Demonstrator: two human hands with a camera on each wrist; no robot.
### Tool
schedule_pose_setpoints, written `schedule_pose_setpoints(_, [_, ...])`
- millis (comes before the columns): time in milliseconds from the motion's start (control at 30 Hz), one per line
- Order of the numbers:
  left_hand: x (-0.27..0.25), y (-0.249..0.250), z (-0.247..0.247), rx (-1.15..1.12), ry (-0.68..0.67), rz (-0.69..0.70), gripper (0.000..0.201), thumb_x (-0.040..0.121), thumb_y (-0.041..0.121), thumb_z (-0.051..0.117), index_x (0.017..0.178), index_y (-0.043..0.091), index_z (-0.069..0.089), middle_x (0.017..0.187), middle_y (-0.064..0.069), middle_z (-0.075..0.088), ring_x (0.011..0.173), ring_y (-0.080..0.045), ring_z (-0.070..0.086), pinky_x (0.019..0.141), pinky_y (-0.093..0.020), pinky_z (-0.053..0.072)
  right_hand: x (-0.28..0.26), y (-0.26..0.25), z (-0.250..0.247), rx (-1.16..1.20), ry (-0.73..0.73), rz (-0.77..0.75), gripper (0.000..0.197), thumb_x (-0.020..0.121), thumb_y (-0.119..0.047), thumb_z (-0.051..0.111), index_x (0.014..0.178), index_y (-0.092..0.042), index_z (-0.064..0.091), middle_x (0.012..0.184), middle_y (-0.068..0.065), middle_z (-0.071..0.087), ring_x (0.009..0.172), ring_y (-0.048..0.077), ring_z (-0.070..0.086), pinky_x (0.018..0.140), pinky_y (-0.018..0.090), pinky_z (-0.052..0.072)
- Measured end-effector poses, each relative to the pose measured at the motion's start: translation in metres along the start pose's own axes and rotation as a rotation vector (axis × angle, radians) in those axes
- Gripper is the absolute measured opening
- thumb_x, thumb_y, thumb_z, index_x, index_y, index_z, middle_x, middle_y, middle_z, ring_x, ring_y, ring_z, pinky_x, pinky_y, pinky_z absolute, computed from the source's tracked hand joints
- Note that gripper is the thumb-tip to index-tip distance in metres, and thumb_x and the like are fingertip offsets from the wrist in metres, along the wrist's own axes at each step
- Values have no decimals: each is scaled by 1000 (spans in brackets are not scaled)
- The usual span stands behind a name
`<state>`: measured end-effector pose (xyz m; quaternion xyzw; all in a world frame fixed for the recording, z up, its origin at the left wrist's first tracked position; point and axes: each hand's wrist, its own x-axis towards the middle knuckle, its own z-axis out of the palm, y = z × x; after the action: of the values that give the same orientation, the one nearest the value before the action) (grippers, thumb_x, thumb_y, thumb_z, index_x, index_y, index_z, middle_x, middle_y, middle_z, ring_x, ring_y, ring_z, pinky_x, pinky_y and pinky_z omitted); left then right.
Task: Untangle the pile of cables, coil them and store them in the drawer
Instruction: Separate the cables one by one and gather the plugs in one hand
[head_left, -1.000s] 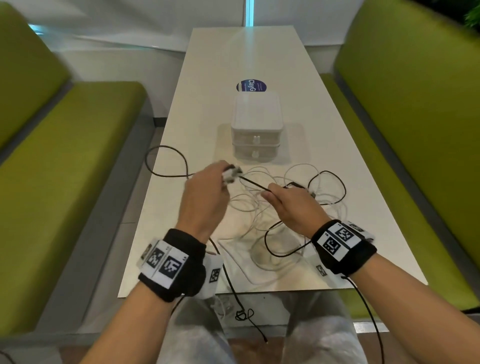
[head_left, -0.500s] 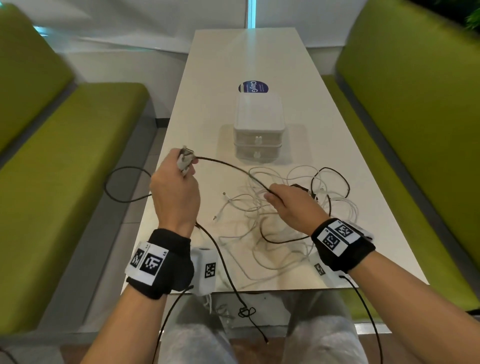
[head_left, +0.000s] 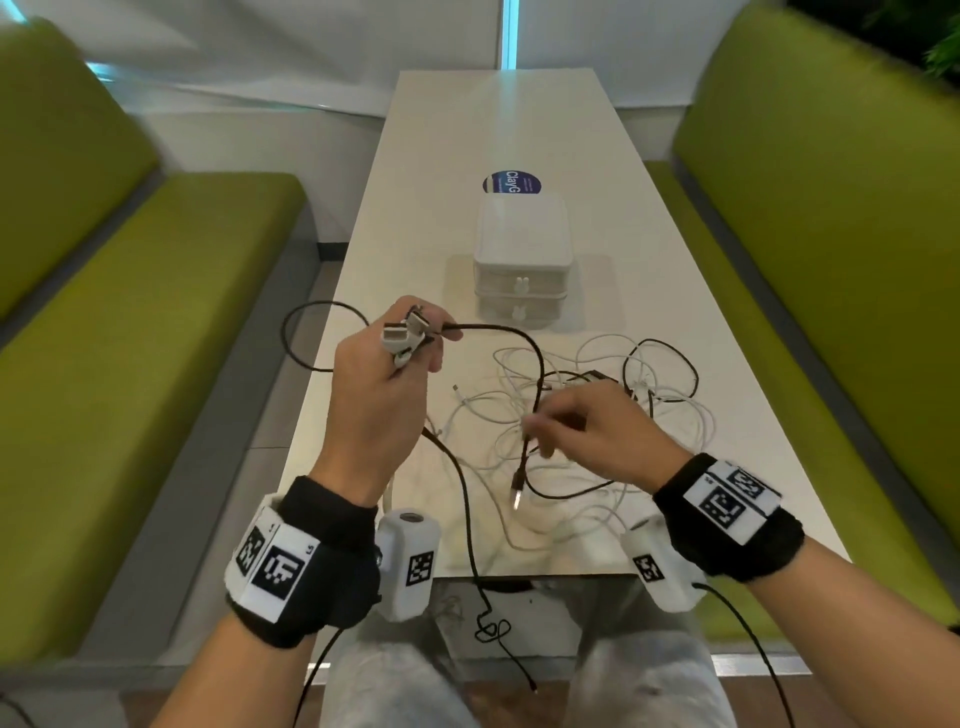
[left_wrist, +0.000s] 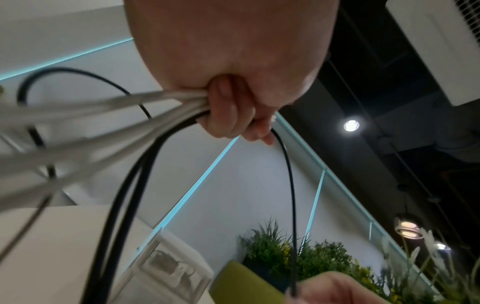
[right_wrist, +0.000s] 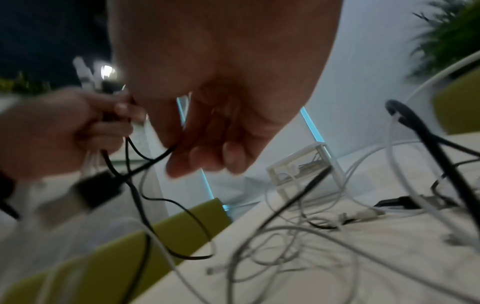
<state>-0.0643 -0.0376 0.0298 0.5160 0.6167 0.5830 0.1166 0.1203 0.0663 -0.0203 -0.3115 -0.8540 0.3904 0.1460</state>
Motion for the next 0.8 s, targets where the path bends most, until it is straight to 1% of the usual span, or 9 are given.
schedule_pose_setpoints(100, [-8, 16, -10, -39, -164, 2, 35, 96, -5, 43, 77, 19, 61, 65, 1, 54, 69, -12, 56, 69, -25, 45, -21, -20, -2, 99, -249, 26, 25, 89, -29, 69, 66, -19, 72, 60, -8, 67, 50, 4, 51, 52, 16, 39])
schedule_pose_setpoints(200, [-16, 26, -17, -54, -368, -50, 47, 98, -3, 45, 71, 32, 63, 73, -4, 62, 59, -15, 52, 64, -29, 43, -32, -23, -2, -7, -450, 2, 11, 86, -28, 71, 81, -20, 77, 72, -8, 70, 58, 0, 53, 57, 14, 38])
schedule_pose_setpoints(300, [-26, 33, -21, -56, -523, -101, 44, 98, -2, 46, 73, 30, 64, 76, -5, 69, 62, -13, 62, 78, -30, 47, -37, -17, -4, -214, -602, 50, 15, 86, -23, 69, 98, -30, 76, 79, -15, 68, 65, -2, 55, 63, 14, 43])
schedule_pose_setpoints(367, [-32, 38, -22, -81, -612, -123, 28, 100, 8, 46, 81, 15, 65, 72, -2, 72, 72, -12, 67, 88, -25, 45, -38, -15, -6, -326, -556, 60, 22, 89, -18, 62, 101, -31, 75, 79, -16, 68, 65, -6, 54, 62, 13, 40])
schedule_pose_setpoints(400, [-34, 43, -22, -116, -645, -129, 26, 101, 14, 45, 83, 10, 65, 73, -3, 73, 74, -11, 67, 86, -21, 44, -37, -15, -8, -352, -491, 57, 23, 90, -18, 59, 102, -31, 74, 79, -15, 69, 65, -8, 54, 62, 12, 38])
schedule_pose_setpoints(467, [-38, 53, -23, -212, -682, -120, 30, 101, 21, 42, 85, 5, 63, 77, -14, 74, 67, 0, 65, 74, -10, 43, -37, -15, -11, -346, -360, 43, 20, 92, -23, 57, 104, -31, 72, 79, -14, 70, 67, -9, 54, 62, 12, 37])
schedule_pose_setpoints(533, [-39, 65, -24, -275, -673, -108, 29, 98, 16, 38, 86, 0, 59, 79, -24, 69, 51, 12, 55, 56, 3, 37, -35, -19, -11, -290, -273, 14, 18, 94, -28, 56, 106, -31, 70, 78, -13, 70, 70, -5, 58, 64, 13, 40])
schedule_pose_setpoints(700, [-37, 73, -28, -287, -569, -96, 37, 95, 22, 37, 92, -7, 60, 67, -12, 51, 43, 6, 45, 48, 0, 34, -33, -32, -3, -196, -96, -42, 22, 95, -37, 56, 116, -33, 64, 88, -15, 67, 76, 3, 61, 73, 22, 48])
schedule_pose_setpoints(800, [-38, 72, -28, -292, -532, -154, 43, 92, 27, 39, 92, -11, 59, 60, 1, 48, 42, 2, 41, 47, -3, 33, -32, -42, 3, -144, -5, -134, 29, 94, -42, 57, 122, -35, 57, 102, -17, 63, 80, 5, 61, 70, 17, 46])
